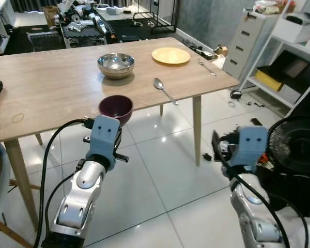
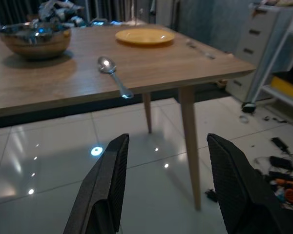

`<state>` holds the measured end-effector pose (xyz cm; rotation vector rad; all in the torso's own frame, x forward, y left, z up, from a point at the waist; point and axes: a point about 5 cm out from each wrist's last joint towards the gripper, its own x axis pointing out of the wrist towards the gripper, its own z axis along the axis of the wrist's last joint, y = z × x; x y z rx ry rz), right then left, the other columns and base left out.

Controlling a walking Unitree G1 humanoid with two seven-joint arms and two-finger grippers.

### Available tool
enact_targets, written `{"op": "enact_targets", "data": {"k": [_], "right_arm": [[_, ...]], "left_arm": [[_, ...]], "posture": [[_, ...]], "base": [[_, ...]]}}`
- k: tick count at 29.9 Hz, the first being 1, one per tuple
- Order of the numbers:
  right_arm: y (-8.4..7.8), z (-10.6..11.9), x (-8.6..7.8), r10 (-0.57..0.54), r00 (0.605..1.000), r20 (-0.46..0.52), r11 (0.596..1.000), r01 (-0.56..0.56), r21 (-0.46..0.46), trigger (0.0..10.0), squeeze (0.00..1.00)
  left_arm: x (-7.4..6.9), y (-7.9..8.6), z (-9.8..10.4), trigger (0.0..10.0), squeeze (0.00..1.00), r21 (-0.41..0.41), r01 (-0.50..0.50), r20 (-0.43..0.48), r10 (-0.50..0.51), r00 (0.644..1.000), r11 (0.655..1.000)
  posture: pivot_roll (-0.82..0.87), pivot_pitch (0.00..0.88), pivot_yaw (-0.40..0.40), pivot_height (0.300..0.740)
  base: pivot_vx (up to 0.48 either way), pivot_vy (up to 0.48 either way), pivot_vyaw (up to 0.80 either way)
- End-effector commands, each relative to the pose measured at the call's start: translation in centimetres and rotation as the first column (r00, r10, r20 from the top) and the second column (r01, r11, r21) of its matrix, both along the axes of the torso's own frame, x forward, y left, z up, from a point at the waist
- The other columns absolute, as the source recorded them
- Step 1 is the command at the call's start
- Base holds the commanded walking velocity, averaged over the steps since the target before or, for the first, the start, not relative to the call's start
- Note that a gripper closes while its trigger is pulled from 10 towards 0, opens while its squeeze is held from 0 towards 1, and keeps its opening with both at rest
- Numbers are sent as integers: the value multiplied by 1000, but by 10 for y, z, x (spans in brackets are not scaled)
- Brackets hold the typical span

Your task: Setting the table

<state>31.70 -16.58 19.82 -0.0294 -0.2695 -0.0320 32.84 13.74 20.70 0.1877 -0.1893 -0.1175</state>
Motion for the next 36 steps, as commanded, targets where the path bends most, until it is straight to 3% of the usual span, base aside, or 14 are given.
{"op": "enact_targets", "data": {"k": [1, 28, 33, 36], "right_arm": [[-8, -4, -2, -25, 1000, -12, 1000, 25, 2, 10000, 0], [-7, -2, 1, -21, 1000, -4, 1000, 21, 1, 10000, 0], [-7, -2, 1, -22, 1000, -1, 1000, 22, 1, 10000, 0], [-8, -2, 1, -24, 1000, 0, 1000, 24, 0, 10000, 0]], "left_arm": [[-1, -3, -1, 10000, 0, 6, 9, 6, -9, 1000, 1000], [0, 11, -3, 10000, 0, 27, -43, 3, 42, 999, 999], [-3, 9, -8, 10000, 0, 87, -10, 4, 9, 1000, 996], [-12, -1, -2, 10000, 0, 50, 117, 19, -118, 993, 992]], "posture": [[77, 128, 69, 740], [82, 109, 71, 740], [83, 107, 73, 740], [79, 107, 75, 740]], "base": [[469, 0, 0], [469, 0, 0], [469, 0, 0], [311, 0, 0]]}}
